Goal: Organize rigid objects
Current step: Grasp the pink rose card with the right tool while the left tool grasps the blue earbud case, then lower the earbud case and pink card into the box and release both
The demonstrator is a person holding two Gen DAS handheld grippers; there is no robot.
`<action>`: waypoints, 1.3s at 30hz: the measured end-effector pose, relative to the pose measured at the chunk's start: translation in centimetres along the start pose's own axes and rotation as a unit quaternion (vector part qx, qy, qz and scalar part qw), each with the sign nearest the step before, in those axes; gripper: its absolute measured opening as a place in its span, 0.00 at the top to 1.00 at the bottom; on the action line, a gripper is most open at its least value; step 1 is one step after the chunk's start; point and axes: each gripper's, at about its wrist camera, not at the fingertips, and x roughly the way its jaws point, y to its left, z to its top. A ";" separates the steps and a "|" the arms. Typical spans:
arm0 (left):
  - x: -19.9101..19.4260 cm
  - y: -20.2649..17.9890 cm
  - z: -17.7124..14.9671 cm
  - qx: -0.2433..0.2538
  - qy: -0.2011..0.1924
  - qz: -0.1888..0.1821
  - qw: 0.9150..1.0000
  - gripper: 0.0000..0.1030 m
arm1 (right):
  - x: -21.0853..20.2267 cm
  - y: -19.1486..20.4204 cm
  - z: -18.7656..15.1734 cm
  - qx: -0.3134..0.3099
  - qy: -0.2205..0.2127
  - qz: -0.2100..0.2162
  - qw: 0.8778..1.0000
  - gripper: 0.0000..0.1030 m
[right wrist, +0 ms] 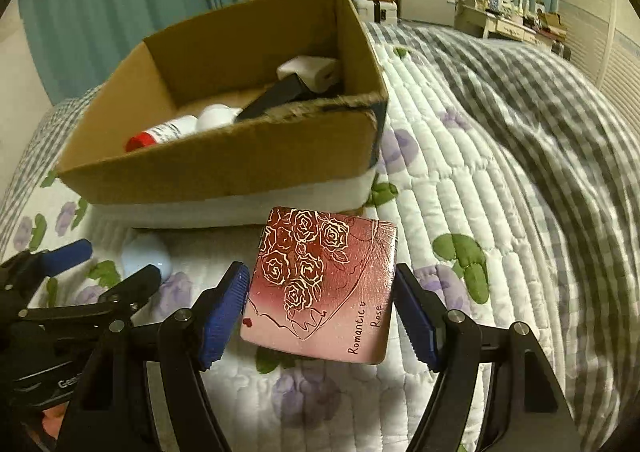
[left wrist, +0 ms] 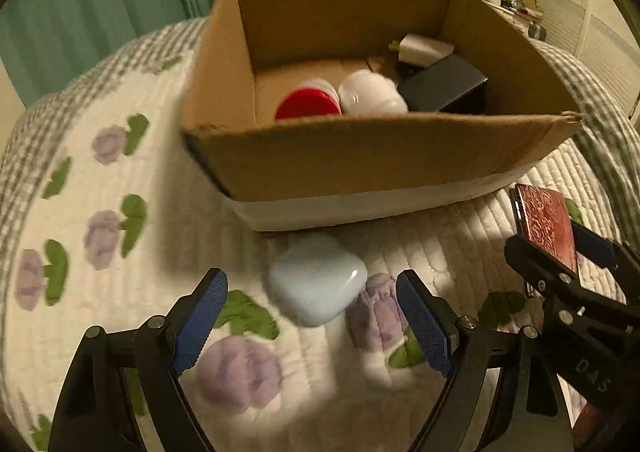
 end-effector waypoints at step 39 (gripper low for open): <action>-16.3 1.9 0.0 -0.002 -0.100 -0.009 0.995 0.43 | -16.5 2.6 3.6 -0.061 -0.111 0.029 0.992 0.30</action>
